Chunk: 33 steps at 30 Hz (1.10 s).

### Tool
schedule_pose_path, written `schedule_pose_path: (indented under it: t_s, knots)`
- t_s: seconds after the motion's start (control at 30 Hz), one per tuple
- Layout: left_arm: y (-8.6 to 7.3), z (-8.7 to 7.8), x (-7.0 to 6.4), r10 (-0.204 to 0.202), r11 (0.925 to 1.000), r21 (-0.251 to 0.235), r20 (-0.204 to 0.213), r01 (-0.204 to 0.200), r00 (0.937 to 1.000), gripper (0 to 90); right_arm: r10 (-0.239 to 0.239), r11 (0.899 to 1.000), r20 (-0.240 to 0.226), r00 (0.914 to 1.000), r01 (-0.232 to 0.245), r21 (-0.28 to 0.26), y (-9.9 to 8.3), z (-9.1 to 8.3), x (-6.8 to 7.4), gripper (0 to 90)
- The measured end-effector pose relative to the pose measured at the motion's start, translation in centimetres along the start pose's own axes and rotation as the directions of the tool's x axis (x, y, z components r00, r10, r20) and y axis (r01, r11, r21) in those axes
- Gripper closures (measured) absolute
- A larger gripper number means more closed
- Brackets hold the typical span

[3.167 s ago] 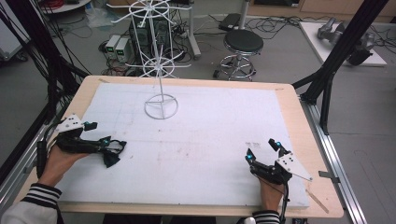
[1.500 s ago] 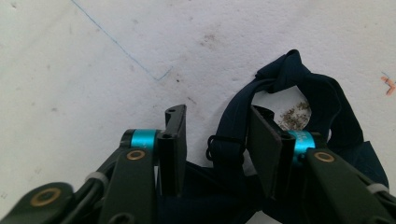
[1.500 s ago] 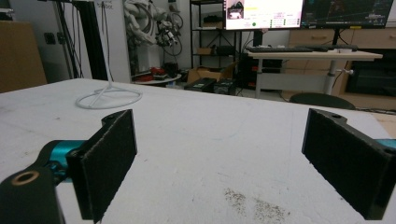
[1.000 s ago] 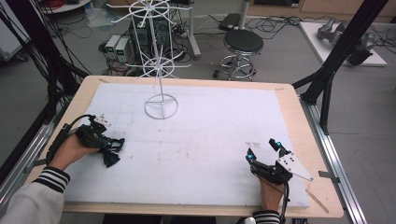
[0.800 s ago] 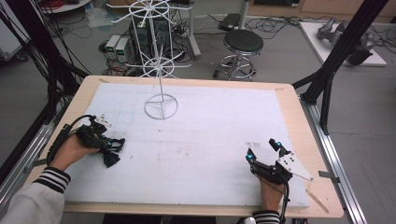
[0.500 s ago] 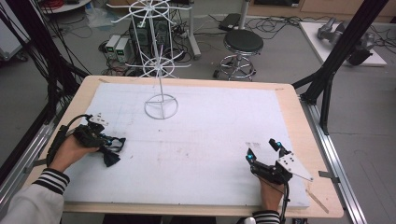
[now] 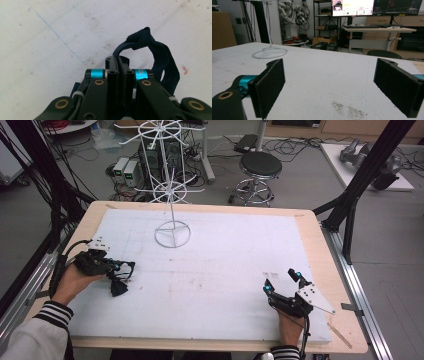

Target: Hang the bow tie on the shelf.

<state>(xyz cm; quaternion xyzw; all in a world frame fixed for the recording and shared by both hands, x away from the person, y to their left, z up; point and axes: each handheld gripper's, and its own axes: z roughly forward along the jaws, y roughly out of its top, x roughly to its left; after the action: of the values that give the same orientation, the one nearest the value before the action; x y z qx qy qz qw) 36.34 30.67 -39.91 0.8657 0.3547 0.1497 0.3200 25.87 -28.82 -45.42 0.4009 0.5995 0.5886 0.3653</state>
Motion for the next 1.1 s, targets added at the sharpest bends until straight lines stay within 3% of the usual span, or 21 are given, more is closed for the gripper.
schedule_pose_path:
  t_s: [0.2,0.3,0.5,0.67,0.9,1.1]
  knots:
    - [0.2,-0.6,-0.1,-0.014,0.9957,-0.092,0.013,0.016,0.9998,86.3,0.0,1.0,0.001,1.0,0.001,-0.002,0.0,0.0,0.0,9.3]
    - [0.3,-0.9,-0.1,-0.027,0.9879,-0.153,0.019,0.029,0.9995,86.3,-0.001,1.0,0.0,1.0,0.001,-0.001,0.0,0.0,0.0,9.3]
    - [0.5,-1.7,0.0,-0.049,0.9667,-0.25,0.028,0.055,0.9984,86.3,-0.002,1.0,0.001,1.0,0.002,-0.001,0.0,0.0,0.0,9.3]
    - [0.6,-2.3,0.2,-0.075,0.9422,-0.324,0.04,0.084,0.9964,86.3,-0.005,1.0,0.0,1.0,0.005,-0.001,0.0,0.0,0.0,9.3]
    - [0.9,-2.7,0.1,-0.092,0.9122,-0.398,0.034,0.098,0.9952,86.3,-0.006,1.0,-0.001,1.0,0.006,-0.002,0.0,0.0,0.0,9.3]
    - [1.4,-3.1,0.2,-0.099,0.8936,-0.438,0.021,0.099,0.9948,86.4,-0.005,1.0,0.0,1.0,0.005,-0.001,0.0,0.0,0.0,9.3]
